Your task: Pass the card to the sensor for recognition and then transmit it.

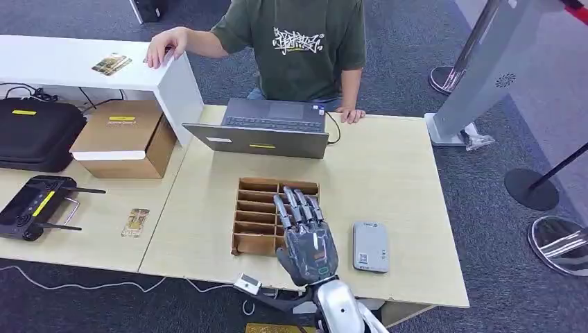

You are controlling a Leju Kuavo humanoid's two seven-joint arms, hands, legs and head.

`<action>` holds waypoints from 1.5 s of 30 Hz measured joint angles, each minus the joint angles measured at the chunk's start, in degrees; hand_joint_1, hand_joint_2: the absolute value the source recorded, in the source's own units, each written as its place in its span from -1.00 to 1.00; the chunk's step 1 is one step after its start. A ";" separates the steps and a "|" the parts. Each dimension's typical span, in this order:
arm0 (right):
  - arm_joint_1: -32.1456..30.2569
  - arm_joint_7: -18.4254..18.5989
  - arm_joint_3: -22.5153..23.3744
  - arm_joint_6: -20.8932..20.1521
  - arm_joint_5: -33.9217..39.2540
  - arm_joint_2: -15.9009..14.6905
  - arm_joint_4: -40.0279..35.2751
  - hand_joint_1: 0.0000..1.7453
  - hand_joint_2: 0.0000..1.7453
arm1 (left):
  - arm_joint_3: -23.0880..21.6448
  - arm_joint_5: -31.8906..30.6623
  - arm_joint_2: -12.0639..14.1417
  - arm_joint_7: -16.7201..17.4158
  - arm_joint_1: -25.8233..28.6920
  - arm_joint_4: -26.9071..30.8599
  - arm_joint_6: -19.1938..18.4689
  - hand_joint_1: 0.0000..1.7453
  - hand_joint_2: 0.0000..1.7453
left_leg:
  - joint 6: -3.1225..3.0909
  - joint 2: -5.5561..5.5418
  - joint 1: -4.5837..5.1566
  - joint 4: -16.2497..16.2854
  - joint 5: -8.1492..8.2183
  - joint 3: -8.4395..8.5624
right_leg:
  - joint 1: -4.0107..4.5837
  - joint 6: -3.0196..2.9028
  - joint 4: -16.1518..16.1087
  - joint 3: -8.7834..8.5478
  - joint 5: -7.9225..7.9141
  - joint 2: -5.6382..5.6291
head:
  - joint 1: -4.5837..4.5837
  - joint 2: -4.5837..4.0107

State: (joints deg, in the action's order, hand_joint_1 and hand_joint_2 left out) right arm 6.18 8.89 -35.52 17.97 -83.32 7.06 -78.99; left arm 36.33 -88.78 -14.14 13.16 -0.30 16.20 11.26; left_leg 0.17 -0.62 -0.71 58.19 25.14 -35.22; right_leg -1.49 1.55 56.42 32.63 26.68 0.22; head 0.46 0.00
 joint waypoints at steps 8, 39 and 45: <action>0.28 0.11 -1.66 -3.52 1.35 -0.66 -0.46 -1.00 1.00 | 0.11 0.00 0.00 0.00 0.00 0.00 0.13 -1.00 -1.00 | 0.00 0.00 0.00 0.00 0.00 0.00 | 0.00 0.00 0.00 0.01 0.00 -0.01 | 0.00 0.00; 7.41 2.16 -3.74 -9.42 7.80 4.68 13.14 -1.00 1.00 | 1.38 0.02 -0.48 -0.31 0.11 0.00 2.40 -1.00 -1.00 | -0.01 0.00 0.00 0.00 -0.03 0.00 | 0.00 -0.01 0.01 -0.02 -0.01 0.01 | 0.00 0.00; 8.92 1.82 -3.85 -9.27 9.01 5.20 15.39 -1.00 1.00 | 1.99 0.04 -0.59 -0.81 0.17 0.00 2.60 -1.00 -1.00 | -0.01 -0.01 -0.01 0.00 -0.03 0.00 | 0.00 -0.01 0.01 -0.02 -0.01 0.01 | 0.02 0.00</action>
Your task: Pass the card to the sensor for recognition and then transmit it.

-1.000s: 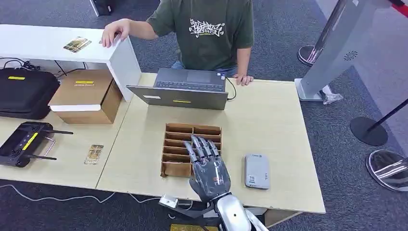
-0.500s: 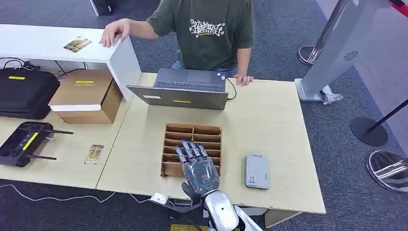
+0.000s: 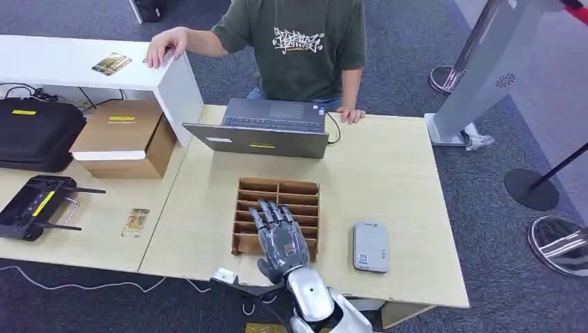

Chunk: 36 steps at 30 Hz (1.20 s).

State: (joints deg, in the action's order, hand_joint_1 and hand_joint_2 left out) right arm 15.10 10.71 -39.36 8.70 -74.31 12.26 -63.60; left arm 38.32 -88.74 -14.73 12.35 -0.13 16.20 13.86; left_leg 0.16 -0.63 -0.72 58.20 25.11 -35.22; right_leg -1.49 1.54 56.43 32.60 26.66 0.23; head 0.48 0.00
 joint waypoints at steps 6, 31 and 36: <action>0.52 -0.05 -0.81 0.04 0.41 0.07 1.07 -1.00 1.00 | 0.83 -0.02 -0.07 -0.17 0.00 0.00 0.02 -1.00 -1.00 | 0.00 0.00 0.00 0.00 0.00 0.00 | 0.00 0.00 0.00 0.00 0.00 0.00 | -0.02 0.00; 0.04 4.15 2.43 -0.92 -6.19 -1.79 -1.07 -1.00 1.00 | 1.66 -0.04 -0.28 0.46 0.06 0.02 -0.50 -1.00 -1.00 | 0.00 0.00 0.00 0.00 0.00 0.01 | 0.00 0.00 0.00 0.02 0.00 -0.01 | -0.02 0.00; -0.11 4.24 4.39 -1.25 -6.88 -2.43 -0.94 -1.00 1.00 | 1.66 -0.04 -0.28 0.63 0.06 0.00 -0.57 -1.00 -1.00 | 0.00 0.00 0.00 0.01 0.00 0.01 | 0.00 0.00 0.00 0.02 0.00 -0.01 | 0.00 0.00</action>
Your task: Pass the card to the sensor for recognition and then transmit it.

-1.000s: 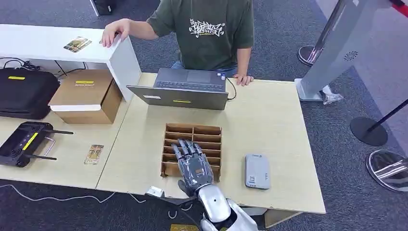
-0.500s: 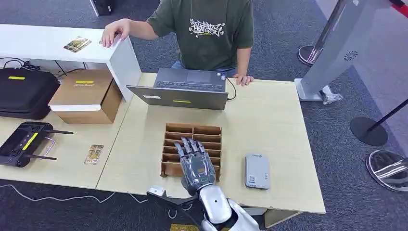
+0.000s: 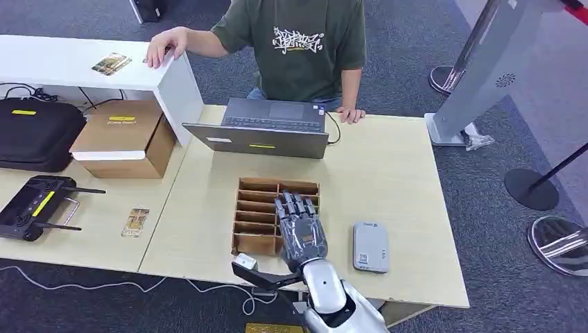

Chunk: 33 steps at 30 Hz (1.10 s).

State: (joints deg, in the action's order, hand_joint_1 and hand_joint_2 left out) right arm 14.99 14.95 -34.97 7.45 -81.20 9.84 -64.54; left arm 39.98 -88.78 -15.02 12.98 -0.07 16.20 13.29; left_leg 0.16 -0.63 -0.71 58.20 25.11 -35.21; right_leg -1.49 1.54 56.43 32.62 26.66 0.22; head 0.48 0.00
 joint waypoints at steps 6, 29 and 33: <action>-0.44 0.44 2.58 0.02 -2.26 -0.61 0.68 -1.00 1.00 | -0.02 0.00 0.02 0.22 0.01 0.02 -0.11 -1.00 -1.00 | 0.00 0.00 0.00 0.00 0.00 0.00 | 0.00 0.00 0.00 0.00 0.00 0.00 | 0.00 0.00; -9.25 1.62 6.95 -2.99 -3.87 -2.23 -10.19 -1.00 1.00 | -0.87 0.00 0.04 1.27 0.27 0.65 -1.23 -1.00 -1.00 | 0.00 0.00 0.00 0.00 0.01 0.00 | 0.00 0.00 0.00 0.01 0.00 0.00 | 0.00 0.00; -10.60 1.64 7.37 -3.06 -3.87 -2.49 -12.24 -1.00 1.00 | -1.05 0.00 0.04 1.33 0.32 0.85 -1.29 -1.00 -1.00 | 0.00 0.00 0.00 0.00 0.01 0.00 | 0.00 0.00 0.00 0.00 0.00 -0.01 | 0.00 0.00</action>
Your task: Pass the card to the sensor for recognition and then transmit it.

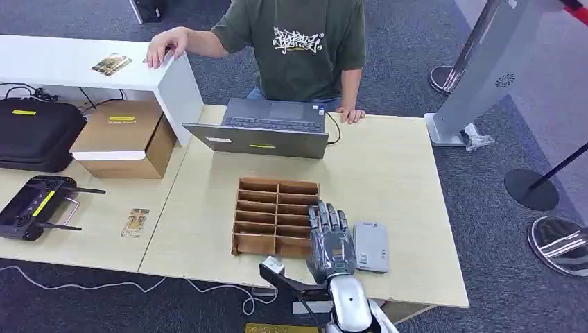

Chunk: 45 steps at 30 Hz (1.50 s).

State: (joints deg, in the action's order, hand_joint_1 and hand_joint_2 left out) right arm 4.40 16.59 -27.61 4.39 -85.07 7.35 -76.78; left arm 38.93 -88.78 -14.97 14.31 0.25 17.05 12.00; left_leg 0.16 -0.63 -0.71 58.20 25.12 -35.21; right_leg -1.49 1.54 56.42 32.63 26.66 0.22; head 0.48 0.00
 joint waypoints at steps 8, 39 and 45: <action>-1.15 -0.72 0.02 -0.72 0.30 0.00 -1.58 -1.00 1.00 | -0.92 0.00 -0.07 0.07 0.34 0.48 0.00 -1.00 -1.00 | 0.00 0.00 0.00 0.00 0.00 0.00 | 0.00 0.00 0.00 0.00 0.00 0.00 | -0.02 0.00; 3.30 -2.51 -4.20 -0.50 3.89 2.93 4.24 -1.00 1.00 | -1.36 0.04 -0.24 -0.68 0.50 0.74 0.66 -1.00 -1.00 | 0.00 0.00 0.00 0.00 0.00 -0.01 | 0.00 0.00 0.00 -0.02 0.00 0.02 | 0.00 0.00; 4.64 -2.36 -4.26 -0.53 3.47 2.77 5.59 -1.00 1.00 | -0.65 0.04 -0.24 -1.16 0.53 0.74 0.37 -1.00 -1.00 | 0.00 0.00 0.00 0.00 0.00 0.00 | 0.00 0.00 0.00 -0.02 0.00 0.02 | 0.00 0.00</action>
State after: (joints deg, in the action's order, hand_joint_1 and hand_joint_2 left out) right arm 9.03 14.23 -31.87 3.87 -81.59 10.12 -71.19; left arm 38.27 -88.74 -15.21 13.16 0.78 17.79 12.37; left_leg 0.16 -0.63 -0.71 58.20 25.11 -35.21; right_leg -1.49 1.54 56.43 32.61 26.66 0.23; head 0.48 0.00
